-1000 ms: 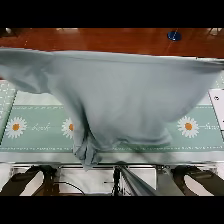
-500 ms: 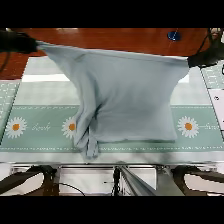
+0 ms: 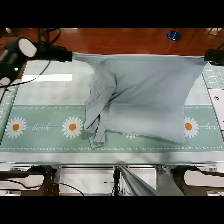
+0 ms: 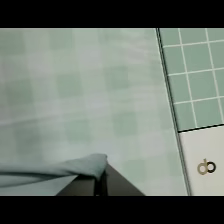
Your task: Fold the shirts.
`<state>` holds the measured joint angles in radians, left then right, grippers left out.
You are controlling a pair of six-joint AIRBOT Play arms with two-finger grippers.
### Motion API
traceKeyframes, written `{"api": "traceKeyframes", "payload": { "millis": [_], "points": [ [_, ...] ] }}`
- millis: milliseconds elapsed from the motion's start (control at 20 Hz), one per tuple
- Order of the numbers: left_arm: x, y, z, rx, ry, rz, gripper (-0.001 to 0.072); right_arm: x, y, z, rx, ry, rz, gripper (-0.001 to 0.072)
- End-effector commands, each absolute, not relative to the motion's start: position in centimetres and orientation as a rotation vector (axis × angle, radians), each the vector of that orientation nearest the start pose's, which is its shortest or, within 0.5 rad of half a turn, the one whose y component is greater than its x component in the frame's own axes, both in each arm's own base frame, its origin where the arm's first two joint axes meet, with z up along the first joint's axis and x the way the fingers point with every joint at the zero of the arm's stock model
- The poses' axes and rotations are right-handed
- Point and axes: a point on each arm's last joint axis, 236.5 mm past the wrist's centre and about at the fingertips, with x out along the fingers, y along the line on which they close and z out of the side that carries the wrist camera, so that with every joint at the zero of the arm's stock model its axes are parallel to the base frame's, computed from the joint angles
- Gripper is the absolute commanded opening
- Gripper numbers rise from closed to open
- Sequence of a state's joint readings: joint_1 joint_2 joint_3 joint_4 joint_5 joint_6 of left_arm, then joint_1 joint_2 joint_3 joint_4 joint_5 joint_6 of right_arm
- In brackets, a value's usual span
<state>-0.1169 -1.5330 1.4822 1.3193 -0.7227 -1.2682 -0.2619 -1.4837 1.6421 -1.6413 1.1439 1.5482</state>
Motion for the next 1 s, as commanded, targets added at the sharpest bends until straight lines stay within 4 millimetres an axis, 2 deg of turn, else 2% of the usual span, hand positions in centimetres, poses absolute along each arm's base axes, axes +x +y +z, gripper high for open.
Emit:
{"api": "traceKeyframes", "payload": {
  "millis": [0,100,200,300,400,550,700,800,950],
  "points": [
    [54.7,-11.5,4.8,0.090,0.790,-0.328,0.0039,46.2,-14.3,7.3,0.189,1.107,-0.225,0.0011],
    [54.8,-11.4,3.9,0.077,0.807,-0.322,0.0039,44.8,-13.3,4.4,0.189,1.235,-0.170,0.0011],
    [54.8,-11.7,3.1,0.004,0.836,-0.298,0.0039,44.5,-11.4,2.1,0.229,1.314,-0.099,0.0012],
    [54.4,-13.1,1.9,-0.081,0.873,-0.321,0.0039,44.7,-10.0,0.6,0.275,1.347,-0.056,0.0012],
    [54.2,-14.9,0.9,-0.152,0.898,-0.351,0.0039,44.8,-9.7,-0.4,0.277,1.370,-0.052,0.0013],
    [53.5,-17.8,-0.8,-0.172,0.937,-0.395,0.0039,44.7,-8.6,-1.2,0.305,1.399,-0.019,0.0013],
    [52.2,-20.4,-2.6,-0.153,0.984,-0.439,0.0039,45.0,-6.4,-1.1,0.354,1.393,0.081,0.0013],
    [51.9,-21.7,-2.6,-0.139,0.980,-0.461,0.0039,45.3,-4.6,-0.4,0.396,1.374,0.159,0.0013],
    [51.9,-22.2,-2.3,-0.130,0.966,-0.470,0.0039,45.4,-4.4,-0.3,0.403,1.369,0.170,0.0013]
  ]
}}
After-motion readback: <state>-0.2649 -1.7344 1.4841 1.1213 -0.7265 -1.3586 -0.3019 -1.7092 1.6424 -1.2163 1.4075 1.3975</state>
